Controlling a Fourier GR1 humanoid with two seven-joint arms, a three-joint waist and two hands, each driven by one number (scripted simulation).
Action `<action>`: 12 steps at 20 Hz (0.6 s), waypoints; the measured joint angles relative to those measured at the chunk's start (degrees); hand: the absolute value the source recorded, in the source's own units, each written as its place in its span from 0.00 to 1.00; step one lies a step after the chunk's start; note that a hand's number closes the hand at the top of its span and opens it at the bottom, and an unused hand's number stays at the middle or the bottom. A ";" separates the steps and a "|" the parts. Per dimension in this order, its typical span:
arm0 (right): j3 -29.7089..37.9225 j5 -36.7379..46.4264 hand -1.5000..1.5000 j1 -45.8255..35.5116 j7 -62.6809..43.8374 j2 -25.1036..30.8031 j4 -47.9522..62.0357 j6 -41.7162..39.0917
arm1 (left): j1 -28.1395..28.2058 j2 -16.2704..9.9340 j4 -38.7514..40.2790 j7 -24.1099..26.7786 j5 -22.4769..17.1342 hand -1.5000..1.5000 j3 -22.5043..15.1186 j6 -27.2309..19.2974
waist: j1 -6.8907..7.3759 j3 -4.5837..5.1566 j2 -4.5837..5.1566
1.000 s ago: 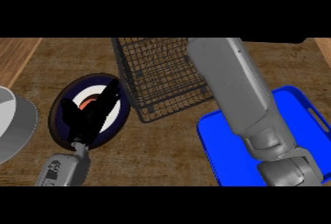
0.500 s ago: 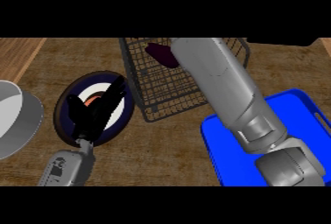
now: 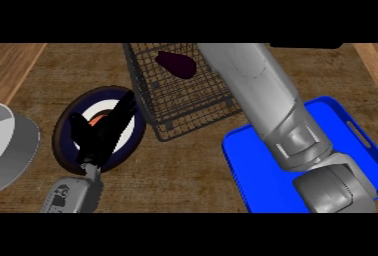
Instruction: Pick the eggplant from the tray and place it in the tiered basket
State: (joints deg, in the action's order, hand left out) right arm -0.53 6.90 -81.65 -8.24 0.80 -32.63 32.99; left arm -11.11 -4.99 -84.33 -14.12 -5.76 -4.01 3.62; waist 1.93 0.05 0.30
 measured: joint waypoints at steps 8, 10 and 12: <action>1.64 -2.39 0.00 10.53 -2.80 11.01 -8.12 -9.49 | 3.22 -0.97 -0.98 1.02 -0.56 0.50 1.66 0.21 | -2.71 -0.07 -0.70; 1.73 -3.55 0.00 13.57 -3.30 14.55 -11.82 -14.44 | 3.61 -0.76 -1.10 1.20 -0.21 0.50 1.53 -0.11 | -3.15 -0.09 -0.80; 1.83 -5.09 0.00 17.26 -3.80 18.06 -15.74 -19.84 | 4.54 -0.80 -1.36 1.84 -0.14 0.50 1.80 -0.26 | -3.71 -0.09 -0.97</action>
State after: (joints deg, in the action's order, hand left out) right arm 1.30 1.81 -64.38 -12.04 18.87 -48.37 13.15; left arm -6.57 -5.80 -85.69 -12.28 -5.90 -2.21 3.36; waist -1.78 -0.03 -0.67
